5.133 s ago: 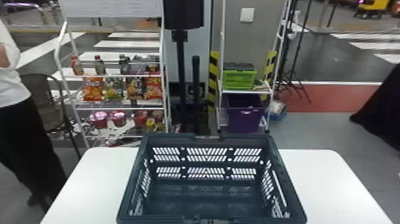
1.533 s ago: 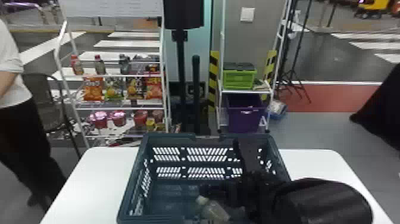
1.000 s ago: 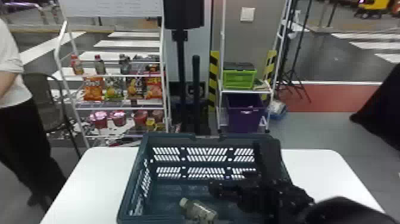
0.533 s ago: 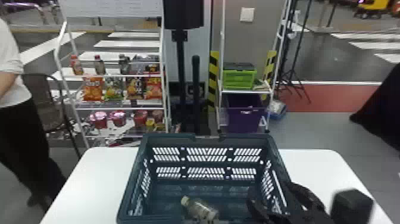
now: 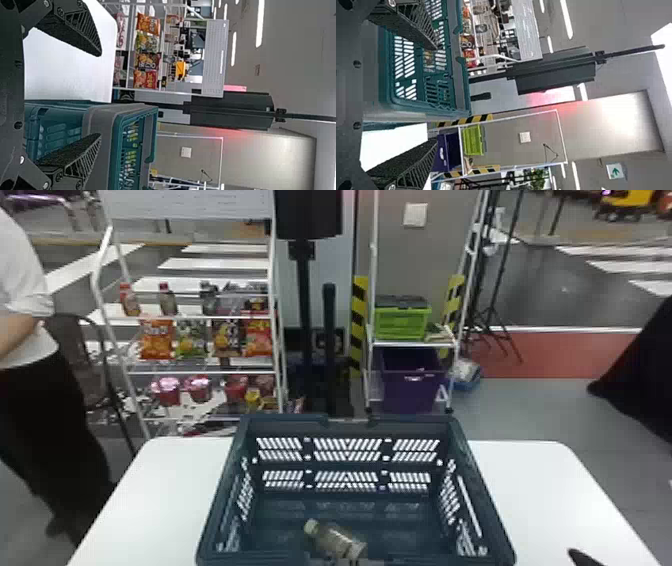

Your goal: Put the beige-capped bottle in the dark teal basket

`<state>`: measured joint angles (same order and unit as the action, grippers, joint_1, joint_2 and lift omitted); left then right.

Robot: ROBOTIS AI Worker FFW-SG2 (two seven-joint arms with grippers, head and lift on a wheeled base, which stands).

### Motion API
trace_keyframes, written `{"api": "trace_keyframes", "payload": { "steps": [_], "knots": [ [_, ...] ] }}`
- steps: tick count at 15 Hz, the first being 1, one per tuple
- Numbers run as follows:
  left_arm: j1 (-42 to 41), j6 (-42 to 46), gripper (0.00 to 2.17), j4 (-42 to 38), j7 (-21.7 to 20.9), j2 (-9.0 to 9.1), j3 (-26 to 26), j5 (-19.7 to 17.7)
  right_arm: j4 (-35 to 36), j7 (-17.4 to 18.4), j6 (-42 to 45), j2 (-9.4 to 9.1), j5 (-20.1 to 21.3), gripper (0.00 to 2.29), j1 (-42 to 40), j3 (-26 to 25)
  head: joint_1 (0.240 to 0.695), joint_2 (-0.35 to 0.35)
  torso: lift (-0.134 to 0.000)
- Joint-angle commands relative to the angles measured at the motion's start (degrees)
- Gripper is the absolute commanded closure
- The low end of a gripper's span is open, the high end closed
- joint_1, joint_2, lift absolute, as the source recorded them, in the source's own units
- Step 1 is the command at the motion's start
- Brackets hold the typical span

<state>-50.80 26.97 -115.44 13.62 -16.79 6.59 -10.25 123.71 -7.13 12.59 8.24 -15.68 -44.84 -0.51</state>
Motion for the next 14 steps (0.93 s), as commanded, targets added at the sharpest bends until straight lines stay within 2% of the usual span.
{"api": "trace_keyframes", "payload": {
  "steps": [1,5,14],
  "knots": [
    [0.00,-0.03,0.17,-0.22,0.09,0.00,0.00,0.05,-1.63,-0.34,4.67,-0.68,0.21,0.05,-2.97,-0.37,0.499,0.000,0.000],
    [0.35,-0.56,0.17,-0.40,0.09,0.00,0.09,0.05,-1.72,-1.04,6.78,-2.97,1.62,0.05,-6.31,-1.33,0.499,0.000,0.000],
    [0.26,-1.97,0.17,-1.01,0.09,0.00,0.27,0.40,-3.30,-1.13,9.07,-3.14,1.97,0.05,-6.93,-1.77,0.499,0.000,0.000]
  ]
}}
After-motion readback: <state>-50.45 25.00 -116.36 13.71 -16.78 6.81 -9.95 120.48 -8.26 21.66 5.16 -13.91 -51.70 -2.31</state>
